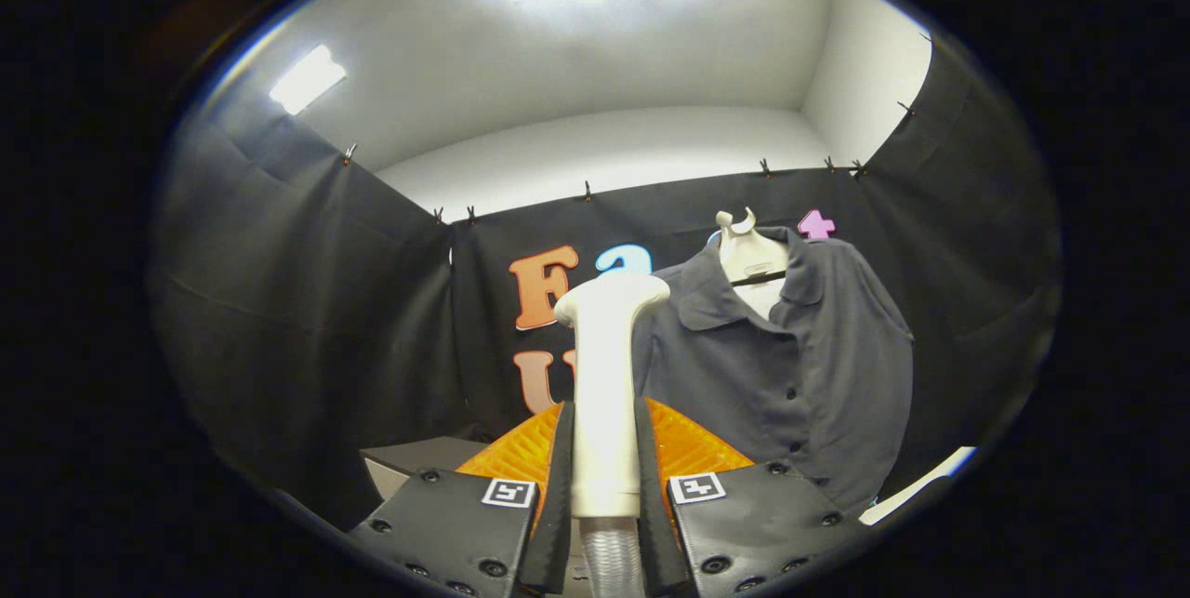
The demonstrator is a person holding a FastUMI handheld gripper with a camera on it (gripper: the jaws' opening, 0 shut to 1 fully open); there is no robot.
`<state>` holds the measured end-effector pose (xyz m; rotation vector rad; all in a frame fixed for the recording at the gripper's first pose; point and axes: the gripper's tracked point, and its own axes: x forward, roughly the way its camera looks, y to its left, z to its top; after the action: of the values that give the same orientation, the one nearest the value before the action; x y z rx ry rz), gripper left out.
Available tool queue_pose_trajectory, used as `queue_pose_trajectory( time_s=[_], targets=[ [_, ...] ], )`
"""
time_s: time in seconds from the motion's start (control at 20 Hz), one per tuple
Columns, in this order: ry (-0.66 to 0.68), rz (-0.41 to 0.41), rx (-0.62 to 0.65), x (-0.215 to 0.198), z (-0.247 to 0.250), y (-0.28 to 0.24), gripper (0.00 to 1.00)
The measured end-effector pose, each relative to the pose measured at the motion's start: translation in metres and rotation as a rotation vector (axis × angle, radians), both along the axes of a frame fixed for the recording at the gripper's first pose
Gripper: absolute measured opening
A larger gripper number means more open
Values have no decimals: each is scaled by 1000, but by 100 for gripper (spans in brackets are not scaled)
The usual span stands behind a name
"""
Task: Iron the clothes twice with a garment steamer, once on the left side and once on the right side.
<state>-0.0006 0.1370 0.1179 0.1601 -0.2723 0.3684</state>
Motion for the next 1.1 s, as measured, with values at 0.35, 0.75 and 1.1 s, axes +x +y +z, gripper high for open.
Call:
queue_pose_trajectory(
  time_s=[0.35, 0.75, 1.1],
  targets=[
    [-36, -69, 9, -3, -13, -40, 39],
    [-69, -31, 48, -4, -10, -36, 39],
    [-48, 4, 50, -14, -15, -26, 39]
  ],
)
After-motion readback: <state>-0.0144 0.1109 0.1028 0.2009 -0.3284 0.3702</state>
